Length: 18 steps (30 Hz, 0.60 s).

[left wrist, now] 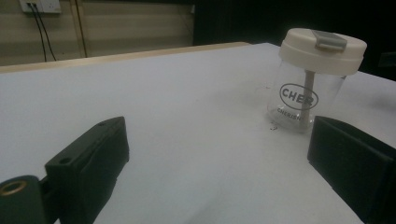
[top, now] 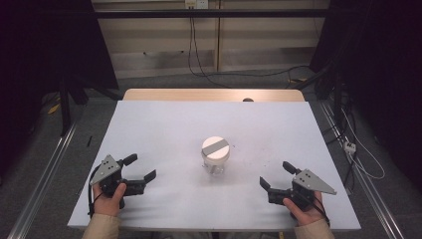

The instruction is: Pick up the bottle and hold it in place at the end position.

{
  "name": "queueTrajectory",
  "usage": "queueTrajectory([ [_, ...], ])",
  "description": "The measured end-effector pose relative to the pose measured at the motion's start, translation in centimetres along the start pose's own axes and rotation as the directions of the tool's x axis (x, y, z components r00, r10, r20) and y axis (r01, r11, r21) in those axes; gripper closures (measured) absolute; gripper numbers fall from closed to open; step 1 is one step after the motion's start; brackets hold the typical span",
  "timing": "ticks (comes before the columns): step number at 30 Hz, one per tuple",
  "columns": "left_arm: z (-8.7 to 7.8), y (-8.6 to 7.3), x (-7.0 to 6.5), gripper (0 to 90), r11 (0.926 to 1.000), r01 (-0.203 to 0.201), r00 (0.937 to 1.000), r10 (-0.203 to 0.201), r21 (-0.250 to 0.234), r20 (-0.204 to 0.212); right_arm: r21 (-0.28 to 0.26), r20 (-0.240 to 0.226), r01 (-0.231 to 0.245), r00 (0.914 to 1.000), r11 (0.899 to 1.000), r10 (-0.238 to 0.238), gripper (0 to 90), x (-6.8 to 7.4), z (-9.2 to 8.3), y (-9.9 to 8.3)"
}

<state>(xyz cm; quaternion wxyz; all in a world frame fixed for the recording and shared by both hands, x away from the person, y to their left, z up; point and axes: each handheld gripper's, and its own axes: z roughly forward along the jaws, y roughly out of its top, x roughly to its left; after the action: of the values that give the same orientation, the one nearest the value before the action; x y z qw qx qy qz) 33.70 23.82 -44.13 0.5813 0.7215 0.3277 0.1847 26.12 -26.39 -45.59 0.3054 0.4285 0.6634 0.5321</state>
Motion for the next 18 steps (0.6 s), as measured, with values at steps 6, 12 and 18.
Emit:
queueTrajectory([
  [6, 0.0, 0.0, 0.0, 5.2, 1.0000, 0.002, 1.0000, -0.002, 0.002, -0.004, 0.002, -0.008, 0.005, 1.0000, 1.000, -0.005, 2.5, 0.4, 0.6, 0.2],
  [12, 0.2, 0.0, 0.0, 5.2, 1.0000, -0.005, 1.0000, 0.005, 0.004, 0.002, -0.002, -0.022, -0.014, 0.9996, 1.000, 0.014, 3.0, 1.1, 1.6, 0.7],
  [18, 0.2, 0.0, 0.0, 5.2, 1.0000, -0.007, 1.0000, 0.007, 0.004, 0.003, 0.002, -0.047, -0.024, 0.9986, 1.000, 0.024, 3.1, 1.7, 2.3, 1.0],
])
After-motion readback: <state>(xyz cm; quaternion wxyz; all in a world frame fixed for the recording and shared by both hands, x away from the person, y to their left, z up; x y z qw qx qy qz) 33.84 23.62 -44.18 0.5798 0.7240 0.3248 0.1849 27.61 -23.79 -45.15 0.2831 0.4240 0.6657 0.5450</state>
